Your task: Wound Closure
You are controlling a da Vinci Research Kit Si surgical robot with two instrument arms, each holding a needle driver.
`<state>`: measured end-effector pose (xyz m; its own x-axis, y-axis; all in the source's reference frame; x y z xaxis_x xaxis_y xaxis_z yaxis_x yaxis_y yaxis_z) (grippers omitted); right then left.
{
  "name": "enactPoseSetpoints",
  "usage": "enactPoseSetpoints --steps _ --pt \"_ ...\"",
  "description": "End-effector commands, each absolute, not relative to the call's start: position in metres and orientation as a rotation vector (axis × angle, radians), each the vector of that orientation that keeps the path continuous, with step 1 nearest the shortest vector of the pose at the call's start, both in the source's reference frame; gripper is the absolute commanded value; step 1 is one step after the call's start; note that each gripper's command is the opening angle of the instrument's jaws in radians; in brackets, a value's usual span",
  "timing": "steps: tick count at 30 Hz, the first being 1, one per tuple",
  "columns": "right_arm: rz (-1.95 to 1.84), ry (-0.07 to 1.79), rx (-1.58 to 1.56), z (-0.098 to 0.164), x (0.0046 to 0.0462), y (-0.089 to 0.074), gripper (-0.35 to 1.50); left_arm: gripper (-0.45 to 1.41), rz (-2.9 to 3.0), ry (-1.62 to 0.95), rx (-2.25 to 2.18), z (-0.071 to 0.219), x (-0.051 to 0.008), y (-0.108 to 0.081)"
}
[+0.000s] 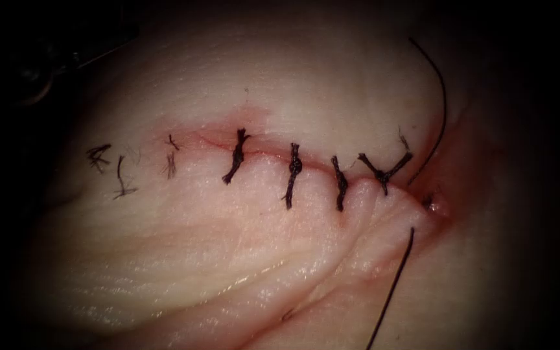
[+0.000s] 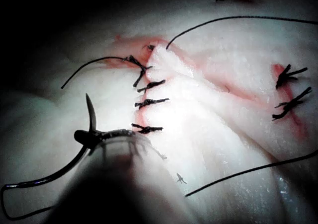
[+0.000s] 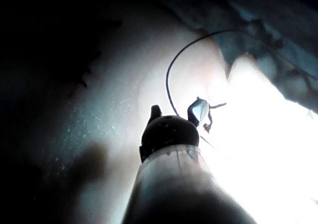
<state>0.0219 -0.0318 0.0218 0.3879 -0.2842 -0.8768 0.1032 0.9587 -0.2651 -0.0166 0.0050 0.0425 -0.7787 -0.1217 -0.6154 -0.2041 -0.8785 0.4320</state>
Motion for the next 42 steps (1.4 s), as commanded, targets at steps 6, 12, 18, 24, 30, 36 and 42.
enactPoseSetpoints --steps 6,12,18,24,30,36,42 --pt "-0.185 1.156 -0.291 0.023 0.0168 -0.025 1.45 -0.45 2.819 0.763 -1.037 0.044 -0.0168 0.006" --pt "-0.203 1.118 -0.352 0.026 0.0159 -0.023 1.45 -0.45 2.821 0.773 -1.041 0.045 -0.0163 0.007" --pt "-0.208 1.049 -0.369 0.033 0.0170 -0.022 1.47 -0.45 2.829 0.776 -1.031 0.046 -0.0167 0.007" --pt "-0.202 1.024 -0.373 0.038 0.0167 -0.020 1.40 -0.45 2.830 0.777 -1.025 0.046 -0.0171 0.007" --pt "-0.186 1.008 -0.376 0.040 0.0172 -0.018 1.37 -0.45 2.841 0.769 -1.020 0.046 -0.0176 0.006" --pt "-0.207 1.002 -0.362 0.040 0.0178 -0.019 0.59 -0.45 2.845 0.759 -1.022 0.046 -0.0182 0.006" --pt "-0.265 0.992 -0.300 0.040 0.0168 -0.020 -0.35 -0.45 2.845 0.754 -1.032 0.046 -0.0186 0.006"
